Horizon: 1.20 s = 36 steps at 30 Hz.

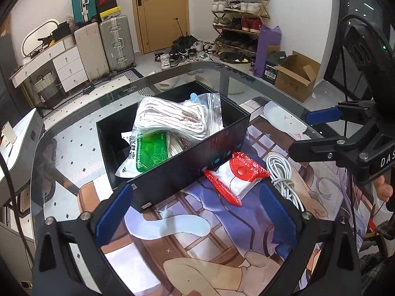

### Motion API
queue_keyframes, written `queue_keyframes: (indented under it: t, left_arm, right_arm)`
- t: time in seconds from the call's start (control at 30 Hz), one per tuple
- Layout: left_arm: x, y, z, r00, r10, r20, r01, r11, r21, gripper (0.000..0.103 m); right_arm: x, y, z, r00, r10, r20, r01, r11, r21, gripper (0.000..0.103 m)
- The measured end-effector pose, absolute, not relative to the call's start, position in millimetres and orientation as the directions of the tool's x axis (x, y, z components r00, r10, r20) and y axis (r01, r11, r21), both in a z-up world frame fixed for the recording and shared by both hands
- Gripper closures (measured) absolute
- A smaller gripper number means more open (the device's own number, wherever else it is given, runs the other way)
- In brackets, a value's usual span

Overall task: Organize soft objects
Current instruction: 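Withdraw both tools from the box toward the white cable and red packet, then close right gripper on the coiled white cable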

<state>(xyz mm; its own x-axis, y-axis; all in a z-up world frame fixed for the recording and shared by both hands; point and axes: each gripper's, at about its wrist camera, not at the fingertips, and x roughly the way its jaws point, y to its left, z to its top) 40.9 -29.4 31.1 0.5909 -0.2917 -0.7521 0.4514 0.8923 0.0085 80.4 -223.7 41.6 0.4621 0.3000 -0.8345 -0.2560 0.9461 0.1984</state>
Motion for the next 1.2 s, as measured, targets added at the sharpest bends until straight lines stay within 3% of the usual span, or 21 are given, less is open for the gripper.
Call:
queue_keyframes:
  t: [0.57,0.87,1.2]
  left_arm:
    - [27,-27,24,0.555,-0.345,-0.757,0.562,0.826,0.036,0.001]
    - [18,-22,21,0.517,-0.353,-0.780,0.627,0.776,0.064,0.001]
    - [15,-26,25,0.517,-0.358,-0.778,0.639,0.766,0.073,0.001]
  right_arm:
    - [59,-203,12,0.391,0.277,-0.878,-0.151,0.960,0.236,0.004]
    - [58,-190,-4,0.361,0.263,-0.895,-0.116,0.965,0.237,0.021]
    - [56,-183,-15,0.352,0.247,-0.903,-0.113,0.969,0.221,0.046]
